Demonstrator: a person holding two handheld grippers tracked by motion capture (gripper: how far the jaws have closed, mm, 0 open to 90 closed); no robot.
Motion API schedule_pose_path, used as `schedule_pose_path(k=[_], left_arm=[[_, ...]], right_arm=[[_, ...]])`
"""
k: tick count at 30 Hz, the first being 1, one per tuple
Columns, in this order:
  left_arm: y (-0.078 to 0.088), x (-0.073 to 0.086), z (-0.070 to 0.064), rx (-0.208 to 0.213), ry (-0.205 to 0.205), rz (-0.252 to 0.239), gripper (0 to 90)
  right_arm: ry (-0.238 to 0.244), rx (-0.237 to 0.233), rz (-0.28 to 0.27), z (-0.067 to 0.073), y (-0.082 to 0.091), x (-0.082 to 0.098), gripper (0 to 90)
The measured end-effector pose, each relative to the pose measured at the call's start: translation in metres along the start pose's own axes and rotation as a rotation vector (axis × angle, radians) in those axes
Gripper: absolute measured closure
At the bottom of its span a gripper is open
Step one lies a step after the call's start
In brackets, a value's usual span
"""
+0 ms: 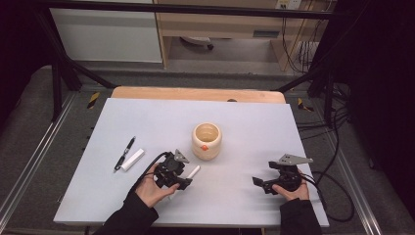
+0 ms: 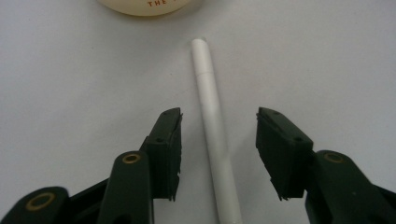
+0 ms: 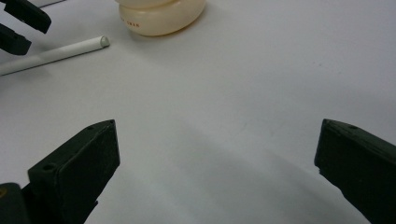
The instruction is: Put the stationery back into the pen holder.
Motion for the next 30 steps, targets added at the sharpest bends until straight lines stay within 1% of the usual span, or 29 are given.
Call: schedule_pose_path(k=[2,4,7,12,22,24,26,30], left_arm=[[-0.002,0.0,0.0,-0.008,-0.005,0.011,52.8],[-0.004,0.001,0.001,-0.026,-0.015,0.024,54.9],[-0.007,0.003,0.001,-0.032,-0.019,0.04,59.0],[-0.008,0.004,-0.002,-0.027,-0.031,0.059,65.2],[-0.012,0.005,-0.003,-0.037,-0.055,0.097,72.0],[-0.013,0.006,-0.003,-0.037,-0.057,0.104,73.4],[-0.015,0.006,-0.004,-0.03,-0.049,0.105,74.7],[-0.016,0.007,-0.004,-0.029,-0.053,0.118,75.6]], right_arm=[[-0.001,-0.001,0.0,0.0,0.0,0.0,0.9],[0.0,-0.001,0.0,0.0,0.0,0.0,0.9],[-0.001,-0.001,0.001,0.0,0.0,0.0,0.9],[-0.002,-0.001,-0.003,0.0,0.001,-0.001,0.8],[-0.002,-0.003,0.003,0.0,0.0,0.0,0.9],[0.001,-0.003,0.002,0.0,0.0,0.0,0.9],[-0.002,-0.003,0.002,0.0,0.0,0.0,0.9],[-0.002,-0.003,0.001,0.0,0.0,0.0,0.9]])
Point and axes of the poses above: each handheld gripper's, and its own axes: y roughly backward along the jaws, x roughly out of its underside, z roughly to its left, the point moved 10 cm from there along -y, roughly forward along the jaws
